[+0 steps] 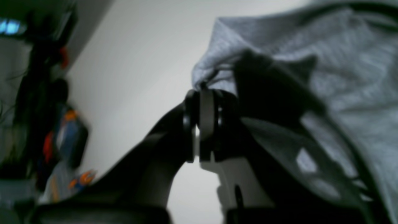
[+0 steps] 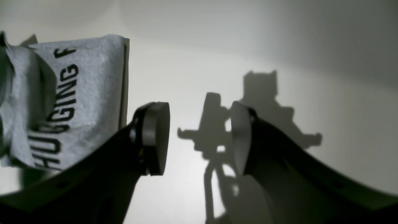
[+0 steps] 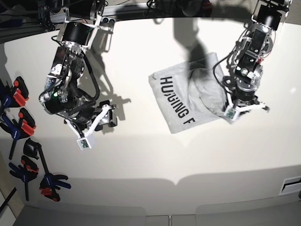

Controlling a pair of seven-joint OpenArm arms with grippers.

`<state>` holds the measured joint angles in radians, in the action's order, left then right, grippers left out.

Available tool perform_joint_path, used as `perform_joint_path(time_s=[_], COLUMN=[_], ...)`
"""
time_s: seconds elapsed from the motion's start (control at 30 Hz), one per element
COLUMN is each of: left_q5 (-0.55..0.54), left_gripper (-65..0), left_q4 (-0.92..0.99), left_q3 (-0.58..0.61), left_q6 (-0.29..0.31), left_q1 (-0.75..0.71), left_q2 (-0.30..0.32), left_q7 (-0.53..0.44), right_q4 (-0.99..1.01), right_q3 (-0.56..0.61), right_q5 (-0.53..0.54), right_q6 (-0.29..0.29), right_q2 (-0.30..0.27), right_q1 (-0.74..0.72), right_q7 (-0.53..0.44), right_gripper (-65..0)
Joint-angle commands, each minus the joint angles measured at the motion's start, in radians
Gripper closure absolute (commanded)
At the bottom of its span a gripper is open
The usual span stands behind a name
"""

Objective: Fold the T-shirt properly
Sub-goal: 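Tuck and flatten the shirt corner with the left gripper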

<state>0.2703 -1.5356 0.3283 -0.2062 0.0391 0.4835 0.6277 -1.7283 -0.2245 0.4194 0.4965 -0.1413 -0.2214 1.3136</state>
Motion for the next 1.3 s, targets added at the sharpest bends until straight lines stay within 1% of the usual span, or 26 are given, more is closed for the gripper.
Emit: perform_joint_path(time_s=[0.0,0.03,0.07,0.1,0.13,0.17,0.2,0.27,0.37,0.5,0.53,0.6,0.67,0.7,0.8,0.83,0.87,1.0,1.2,1.27], left_q5=[0.021,0.019,0.018,0.017,0.017,0.018,0.016,0.025,0.055,0.066,0.066,0.057,-0.003,-0.055,-0.249,-0.307,-0.348,-0.423,-0.491,-0.520], left_gripper=[0.0,0.0,-2.8,-12.4,-19.7,-24.6,-26.8,-26.7,-26.7,-26.7,-26.7,-26.7,-26.7,-26.7,-26.7,-26.6,-26.6,-26.6,-26.7,-26.7], left_q4=[-0.014,-0.014,-0.014,-0.014,-0.014,-0.015,-0.015,-0.016,-0.034,-0.171,-0.231,-0.362,-0.494,-0.552,-0.660,-0.664,-0.661,-0.634,-0.518,-0.483], left_q3=[-0.008,-0.008,-0.008,-0.008,-0.008,-0.008,-0.008,-0.008,-0.008,-0.007,-0.006,-0.006,-0.006,-0.006,-0.006,-0.006,-0.006,-0.006,-0.006,-0.006], left_q6=[-0.041,-0.041,-0.040,-0.040,-0.041,-0.041,-0.041,-0.041,-0.041,-0.045,-0.035,0.015,0.072,0.106,0.223,0.239,0.241,0.241,0.241,0.240], left_q1=[0.019,0.019,0.019,0.019,0.021,0.024,0.029,0.034,0.030,0.015,0.004,-0.029,-0.065,-0.084,-0.146,-0.166,-0.183,-0.226,-0.230,-0.230], left_q2=[0.017,0.020,0.022,0.027,0.030,0.031,0.033,0.033,0.033,0.032,0.033,0.033,0.033,0.033,0.033,0.032,0.032,0.032,0.032,0.032], left_q7=[-0.015,-0.014,-0.003,0.025,0.061,0.101,0.146,0.205,0.242,0.316,0.315,0.315,0.323,0.334,0.349,0.345,0.349,0.390,0.388,0.373], right_q4=[-0.018,-0.018,-0.018,-0.018,-0.018,-0.018,-0.018,-0.018,-0.018,-0.018,-0.018,-0.018,-0.018,-0.018,-0.018,-0.018,-0.018,-0.018,-0.018,-0.018], right_q3=[-0.002,-0.002,-0.002,-0.002,-0.002,-0.002,-0.002,-0.002,-0.002,-0.002,-0.002,-0.002,-0.002,-0.002,-0.002,-0.002,-0.002,-0.002,-0.002,-0.002], right_q5=[0.011,0.011,0.011,0.011,0.011,0.011,0.011,0.011,0.011,0.011,0.011,0.011,0.011,0.011,0.011,0.011,0.011,0.011,0.011,0.011], right_q6=[0.004,0.004,0.004,0.004,0.004,0.004,0.004,0.004,0.004,0.004,0.004,0.004,0.004,0.004,0.004,0.004,0.004,0.004,0.004,0.004], right_q2=[-0.005,-0.005,-0.005,-0.005,-0.005,-0.005,-0.005,-0.005,-0.005,-0.005,-0.005,-0.005,-0.005,-0.005,-0.005,-0.005,-0.005,-0.005,-0.005,-0.005], right_q1=[-0.025,-0.025,-0.025,-0.025,-0.025,-0.025,-0.025,-0.025,-0.025,-0.025,-0.025,-0.025,-0.025,-0.025,-0.025,-0.025,-0.024,-0.025,-0.025,-0.025], right_q7=[-0.023,-0.023,-0.023,-0.023,-0.023,-0.023,-0.023,-0.023,-0.027,-0.031,-0.031,-0.031,-0.031,-0.031,-0.030,-0.030,-0.030,-0.030,-0.031,-0.031], right_gripper=[-29.9,-29.9,-29.9,-29.9,-29.9,-29.9,-29.9,-29.9,-29.9,-29.9,-29.9,-29.9,-29.9,-29.9,-29.9,-29.9,-29.9,-29.9,-29.9,-29.9])
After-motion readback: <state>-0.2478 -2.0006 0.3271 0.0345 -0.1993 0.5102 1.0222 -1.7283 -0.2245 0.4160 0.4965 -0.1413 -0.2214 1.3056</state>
